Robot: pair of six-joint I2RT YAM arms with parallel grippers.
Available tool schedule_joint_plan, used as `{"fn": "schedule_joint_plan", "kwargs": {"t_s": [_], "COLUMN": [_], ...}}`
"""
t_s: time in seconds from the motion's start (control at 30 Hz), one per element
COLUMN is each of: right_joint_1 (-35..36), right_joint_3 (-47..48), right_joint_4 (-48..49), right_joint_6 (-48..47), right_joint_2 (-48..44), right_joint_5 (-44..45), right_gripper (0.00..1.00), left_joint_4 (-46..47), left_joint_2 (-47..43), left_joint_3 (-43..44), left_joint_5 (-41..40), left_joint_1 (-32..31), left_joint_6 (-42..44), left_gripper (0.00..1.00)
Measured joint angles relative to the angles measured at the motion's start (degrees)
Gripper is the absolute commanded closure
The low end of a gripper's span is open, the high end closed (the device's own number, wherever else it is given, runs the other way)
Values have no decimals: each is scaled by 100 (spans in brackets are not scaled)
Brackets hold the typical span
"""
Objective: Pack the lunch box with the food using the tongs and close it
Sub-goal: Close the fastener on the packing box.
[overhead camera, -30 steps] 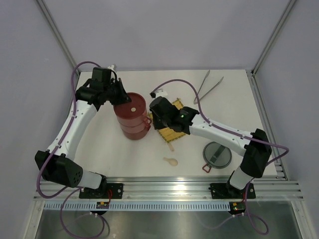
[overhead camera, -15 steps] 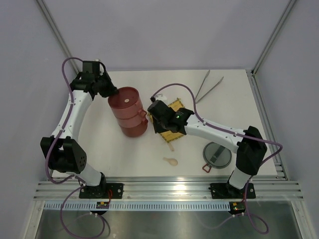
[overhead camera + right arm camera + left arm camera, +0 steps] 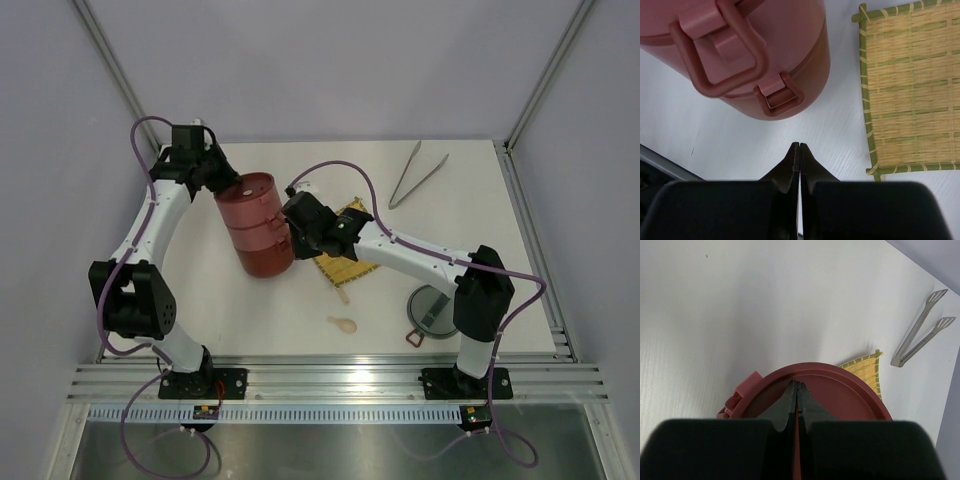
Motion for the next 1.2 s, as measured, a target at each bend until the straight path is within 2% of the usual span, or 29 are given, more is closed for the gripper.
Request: {"fn": "schedule_joint_plan", "kwargs": {"t_s": [0.27,0.5,0.9,1.2], "right_joint_1": [0,13,50,632], "right_joint_3": [-269,-1043,-1480,-1882], "right_joint_4": [216,756,876,844], "right_joint_6": [98,374,603,890], "right_joint_2": [-4,-216,-1054,-1279], "right_joint_5": [-85,-96,11,160], "right_gripper": [100,100,100,100], "left_joint_4": [-136,-511,-730,-1086], "left_joint_2": [-868,-1600,-1668,-1672], "left_joint_3": [-632,-1032,-997,-428], "left_joint_5": [251,592,675,669], "left_joint_1": [-131,-455,-461,-461], "left_joint_6": [-4,-105,-76,114], "left_gripper": [100,100,100,100]}}
